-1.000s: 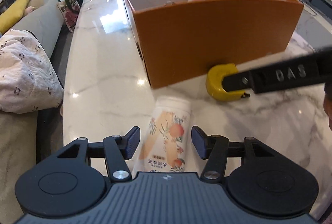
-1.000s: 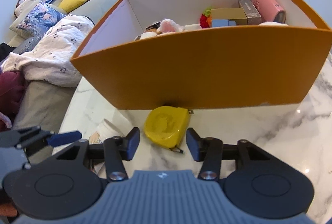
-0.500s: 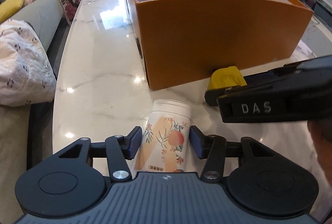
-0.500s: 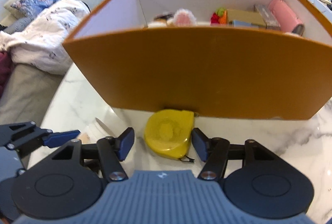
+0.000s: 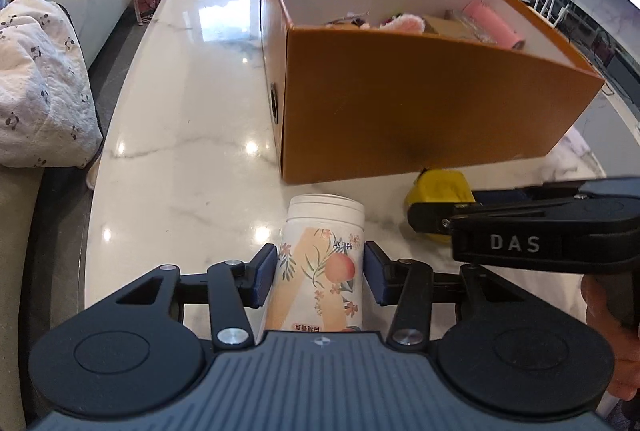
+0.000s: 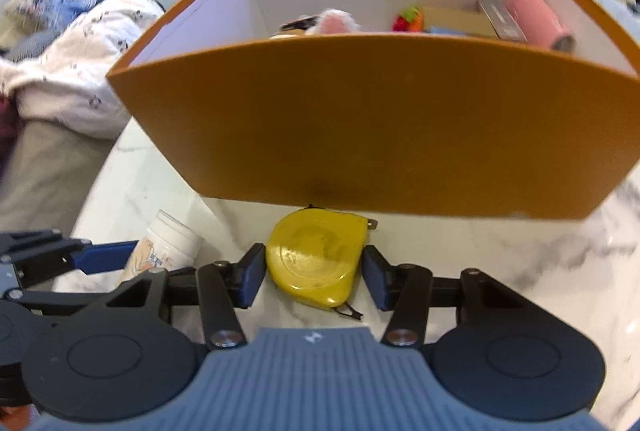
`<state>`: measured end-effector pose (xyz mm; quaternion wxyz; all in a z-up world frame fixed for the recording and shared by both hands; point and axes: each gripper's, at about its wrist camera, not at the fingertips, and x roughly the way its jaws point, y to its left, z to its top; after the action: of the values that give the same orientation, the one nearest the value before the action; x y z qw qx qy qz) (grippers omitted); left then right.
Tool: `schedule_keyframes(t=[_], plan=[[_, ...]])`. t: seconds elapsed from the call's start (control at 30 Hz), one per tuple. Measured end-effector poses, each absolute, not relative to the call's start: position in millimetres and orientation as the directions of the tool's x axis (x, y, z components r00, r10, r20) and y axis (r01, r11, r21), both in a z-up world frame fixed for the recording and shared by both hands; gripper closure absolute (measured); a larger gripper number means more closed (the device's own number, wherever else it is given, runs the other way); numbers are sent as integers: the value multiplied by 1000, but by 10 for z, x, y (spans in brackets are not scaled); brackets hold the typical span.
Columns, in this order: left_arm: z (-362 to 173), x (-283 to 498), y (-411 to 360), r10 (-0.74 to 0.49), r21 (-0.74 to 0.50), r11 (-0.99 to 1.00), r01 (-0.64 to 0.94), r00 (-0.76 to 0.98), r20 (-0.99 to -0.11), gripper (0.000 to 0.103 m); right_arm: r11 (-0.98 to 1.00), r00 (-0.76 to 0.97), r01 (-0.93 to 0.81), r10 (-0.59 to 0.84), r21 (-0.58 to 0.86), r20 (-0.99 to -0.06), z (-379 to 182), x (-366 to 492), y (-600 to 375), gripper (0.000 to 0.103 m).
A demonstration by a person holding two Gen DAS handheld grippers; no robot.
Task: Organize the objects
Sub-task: 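Grasp the white lotion tube with left tool while right tool grasps the yellow tape measure, then lower the lotion tube and tape measure into the orange box and open both tools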
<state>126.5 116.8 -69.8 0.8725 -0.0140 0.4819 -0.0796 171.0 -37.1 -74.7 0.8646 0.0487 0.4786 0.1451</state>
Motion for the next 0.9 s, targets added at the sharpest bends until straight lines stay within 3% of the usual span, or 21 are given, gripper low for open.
schedule_keyframes(t=[0.3, 0.7, 0.9], plan=[[-308, 1127, 1205, -192, -161, 981, 106, 597, -779, 49, 951, 554, -187, 310, 247, -773, -440, 1456, -602, 49], [459, 1139, 1087, -287, -285, 950, 130, 727, -624, 49, 934, 682, -238, 356, 266, -639, 318, 1124, -913, 49], [662, 1372, 1049, -294, -312, 942, 123, 751, -591, 49, 947, 759, -224, 317, 228, -569, 651, 1181, -1093, 49]])
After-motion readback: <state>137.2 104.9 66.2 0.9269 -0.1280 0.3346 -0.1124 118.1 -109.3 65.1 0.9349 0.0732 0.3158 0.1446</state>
